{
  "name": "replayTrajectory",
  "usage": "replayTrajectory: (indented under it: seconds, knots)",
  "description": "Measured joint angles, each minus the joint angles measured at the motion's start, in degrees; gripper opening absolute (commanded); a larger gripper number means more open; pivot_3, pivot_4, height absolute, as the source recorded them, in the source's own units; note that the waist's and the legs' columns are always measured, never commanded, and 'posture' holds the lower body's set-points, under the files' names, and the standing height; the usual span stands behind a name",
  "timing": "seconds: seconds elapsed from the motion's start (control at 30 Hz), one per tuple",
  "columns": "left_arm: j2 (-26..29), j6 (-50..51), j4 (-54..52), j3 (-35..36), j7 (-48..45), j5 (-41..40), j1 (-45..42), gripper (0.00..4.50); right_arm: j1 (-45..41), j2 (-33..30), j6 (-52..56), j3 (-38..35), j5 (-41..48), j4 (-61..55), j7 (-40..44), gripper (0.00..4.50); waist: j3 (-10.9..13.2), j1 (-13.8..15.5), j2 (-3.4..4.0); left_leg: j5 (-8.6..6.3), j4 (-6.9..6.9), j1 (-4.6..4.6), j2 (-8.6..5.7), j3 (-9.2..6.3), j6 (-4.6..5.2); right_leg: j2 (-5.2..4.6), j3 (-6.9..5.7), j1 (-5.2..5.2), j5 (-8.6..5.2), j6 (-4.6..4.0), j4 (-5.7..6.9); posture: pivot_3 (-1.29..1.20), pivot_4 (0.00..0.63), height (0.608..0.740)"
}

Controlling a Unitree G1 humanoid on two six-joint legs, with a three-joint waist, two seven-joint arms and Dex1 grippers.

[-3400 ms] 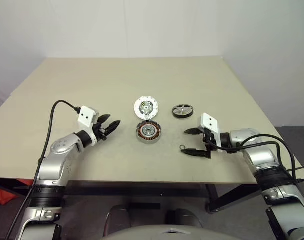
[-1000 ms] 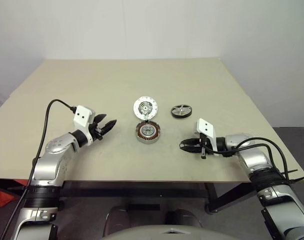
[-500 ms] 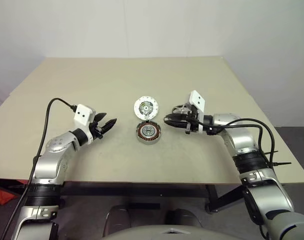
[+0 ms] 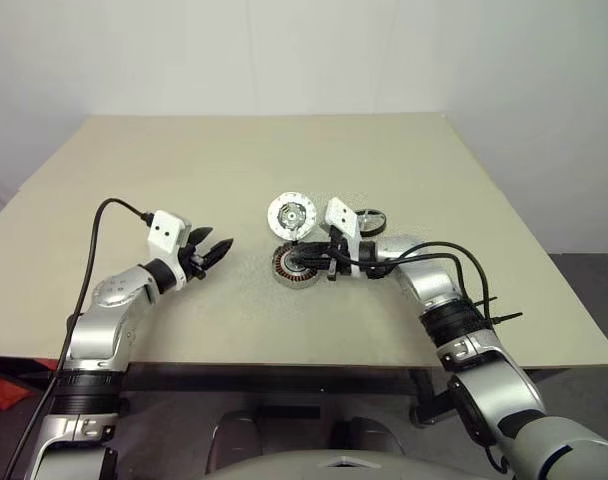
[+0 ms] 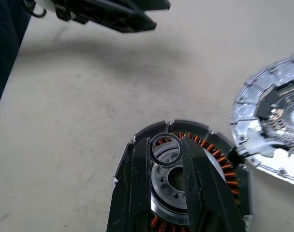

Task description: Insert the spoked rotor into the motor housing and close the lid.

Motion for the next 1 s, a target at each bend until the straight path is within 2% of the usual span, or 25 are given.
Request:
replayTrajectory:
  seconds: [0.37,1.0]
  knots:
    - [0.1,0.0,-0.1,0.0,0.2,0.0,0.1,2.89,-2.6,1.7,-2.4,0.0,-2.6,6.6,-1.6,0.6,0.0,-0.1,0.0,0.01,0.0,0.01,0.0,0.0,-0.02,0.0,0.01,0.0,0.02,-0.03,0.03,0.0,0.0,0.74]
    - [0.1,0.0,-0.1,0.0,0.2,0.0,0.1,2.89,-2.0,0.3,-3.1,0.0,-4.3,6.9,-1.0,0.6,0.0,-0.1,0.0,0.01,-0.01,0.03,0.0,0.0,-0.02,0.01,0.02,0.0,0.02,-0.03,0.03,0.0,0.0,0.74]
